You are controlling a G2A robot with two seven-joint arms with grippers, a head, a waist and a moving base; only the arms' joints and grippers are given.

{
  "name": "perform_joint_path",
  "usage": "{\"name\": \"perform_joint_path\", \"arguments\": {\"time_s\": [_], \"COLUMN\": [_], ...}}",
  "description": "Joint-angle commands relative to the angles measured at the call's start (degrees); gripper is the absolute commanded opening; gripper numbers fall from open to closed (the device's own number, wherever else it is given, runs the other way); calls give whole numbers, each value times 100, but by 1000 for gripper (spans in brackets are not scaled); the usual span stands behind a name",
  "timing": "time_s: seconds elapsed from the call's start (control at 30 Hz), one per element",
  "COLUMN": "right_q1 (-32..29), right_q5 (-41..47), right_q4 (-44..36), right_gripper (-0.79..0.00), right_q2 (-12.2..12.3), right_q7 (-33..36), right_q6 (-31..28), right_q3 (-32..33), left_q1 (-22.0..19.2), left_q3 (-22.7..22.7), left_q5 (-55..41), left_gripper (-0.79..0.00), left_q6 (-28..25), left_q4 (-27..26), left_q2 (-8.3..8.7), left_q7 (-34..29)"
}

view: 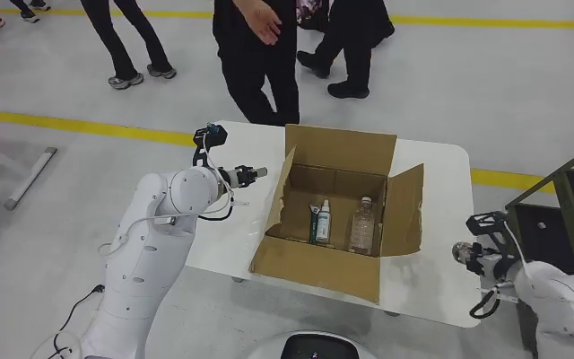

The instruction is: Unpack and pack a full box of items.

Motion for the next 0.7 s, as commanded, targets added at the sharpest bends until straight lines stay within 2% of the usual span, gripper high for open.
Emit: {"name": "perform_joint_path", "arguments": {"time_s": [0.0, 0.17, 0.5, 0.67], "right_q1": [-150, -526, -529, -468], "right_q5": [400, 876, 893, 1402], "right_q4": [-391, -969, -957, -1211], "right_gripper": [-785, -785, -785, -785], "right_q2": [-2, -21, -23, -26], "right_q7": [-141, -594, -633, -1330], "right_q6": [5, 4, 15, -133], "right_q3": [389, 995, 987, 787], "left_q1": [0, 0, 0, 0], "left_q3": [0, 0, 0, 0], "left_q5": [0, 0, 0, 0], "left_gripper": [0, 0, 0, 0], "left_q6": [0, 0, 0, 0], "left_q4": [0, 0, 0, 0], "left_q2": [0, 0, 0, 0], "left_q7": [0, 0, 0, 0]}}
